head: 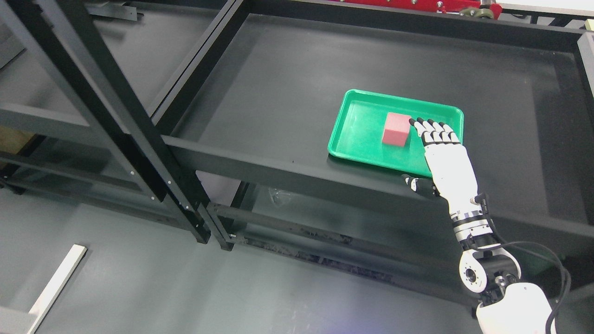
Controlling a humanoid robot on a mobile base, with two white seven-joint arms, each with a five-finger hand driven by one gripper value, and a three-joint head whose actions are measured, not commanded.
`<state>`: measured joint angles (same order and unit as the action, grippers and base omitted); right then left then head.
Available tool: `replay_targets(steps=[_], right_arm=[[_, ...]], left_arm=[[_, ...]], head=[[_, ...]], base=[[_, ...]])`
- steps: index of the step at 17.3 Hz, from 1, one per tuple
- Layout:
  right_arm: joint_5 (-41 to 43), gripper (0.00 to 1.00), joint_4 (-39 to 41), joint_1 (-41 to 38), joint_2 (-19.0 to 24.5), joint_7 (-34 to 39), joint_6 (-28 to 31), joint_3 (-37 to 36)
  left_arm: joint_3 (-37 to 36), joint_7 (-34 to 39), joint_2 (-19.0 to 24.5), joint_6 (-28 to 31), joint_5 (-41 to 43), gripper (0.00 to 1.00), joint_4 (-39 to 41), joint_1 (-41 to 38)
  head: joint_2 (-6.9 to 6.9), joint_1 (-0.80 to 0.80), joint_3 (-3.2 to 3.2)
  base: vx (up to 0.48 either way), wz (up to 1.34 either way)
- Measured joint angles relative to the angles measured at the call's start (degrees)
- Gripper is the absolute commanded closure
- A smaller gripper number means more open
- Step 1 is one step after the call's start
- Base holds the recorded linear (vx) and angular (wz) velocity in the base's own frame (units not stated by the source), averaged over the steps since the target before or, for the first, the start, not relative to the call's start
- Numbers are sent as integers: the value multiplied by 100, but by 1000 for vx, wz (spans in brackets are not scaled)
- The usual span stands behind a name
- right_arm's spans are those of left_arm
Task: Pick pink block from left shelf to tray
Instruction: 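Reach the right hand over the green tray to the pink cube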
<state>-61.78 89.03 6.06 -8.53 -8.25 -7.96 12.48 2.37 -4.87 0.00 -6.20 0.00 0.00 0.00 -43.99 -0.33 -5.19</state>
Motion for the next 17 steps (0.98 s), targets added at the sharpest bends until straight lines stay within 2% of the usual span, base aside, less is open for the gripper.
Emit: replay_targets(steps=[8, 17], right_arm=[[18, 1, -15, -57, 7, 1156, 3, 1], [4, 1, -98, -118, -96, 1709, 8, 62]], left_arm=[[0, 0, 0, 0, 0, 0, 0, 0], [0, 0, 0, 0, 0, 0, 0, 0]], head=[[0, 0, 0], [0, 0, 0]], base=[[282, 0], [202, 16]])
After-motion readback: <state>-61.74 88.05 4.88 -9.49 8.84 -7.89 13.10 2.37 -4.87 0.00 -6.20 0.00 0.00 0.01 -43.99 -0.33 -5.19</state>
